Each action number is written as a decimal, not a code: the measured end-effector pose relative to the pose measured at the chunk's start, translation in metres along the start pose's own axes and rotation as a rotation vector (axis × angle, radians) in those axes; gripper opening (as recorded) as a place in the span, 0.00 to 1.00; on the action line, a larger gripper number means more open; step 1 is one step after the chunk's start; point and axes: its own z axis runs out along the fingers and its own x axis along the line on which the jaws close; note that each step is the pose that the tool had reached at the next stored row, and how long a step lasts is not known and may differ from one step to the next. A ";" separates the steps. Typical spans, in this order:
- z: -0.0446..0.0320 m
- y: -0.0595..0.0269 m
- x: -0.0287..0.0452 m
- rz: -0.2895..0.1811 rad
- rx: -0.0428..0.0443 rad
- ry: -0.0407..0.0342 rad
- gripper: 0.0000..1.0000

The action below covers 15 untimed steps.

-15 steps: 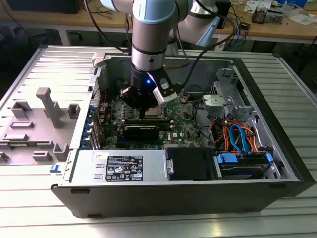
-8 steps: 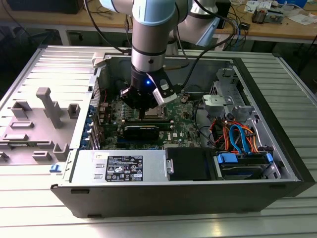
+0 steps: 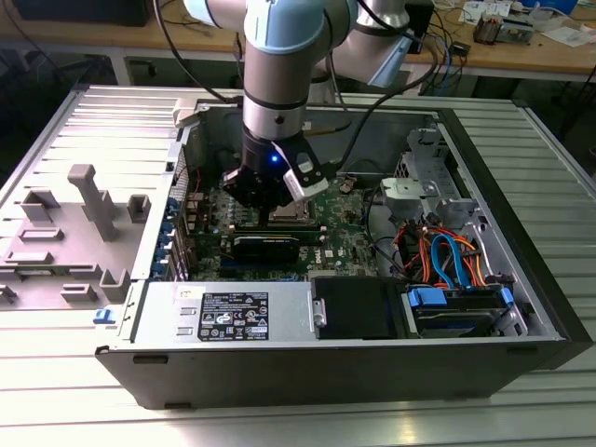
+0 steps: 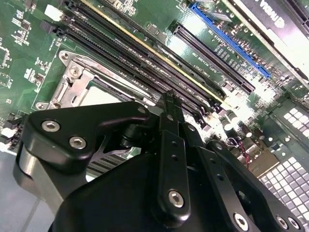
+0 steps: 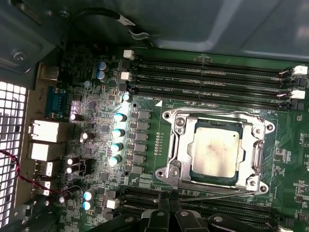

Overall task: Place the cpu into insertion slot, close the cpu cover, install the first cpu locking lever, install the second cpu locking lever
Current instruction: 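Install the second cpu locking lever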

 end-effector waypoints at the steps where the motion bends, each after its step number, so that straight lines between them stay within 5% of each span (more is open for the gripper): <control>1: 0.0010 0.0000 0.0000 -0.002 0.0001 0.0000 0.11; 11: 0.0072 0.0004 0.0032 -0.017 -0.0011 -0.0064 0.11; 15: 0.0079 0.0005 0.0031 -0.019 -0.0204 -0.0094 0.11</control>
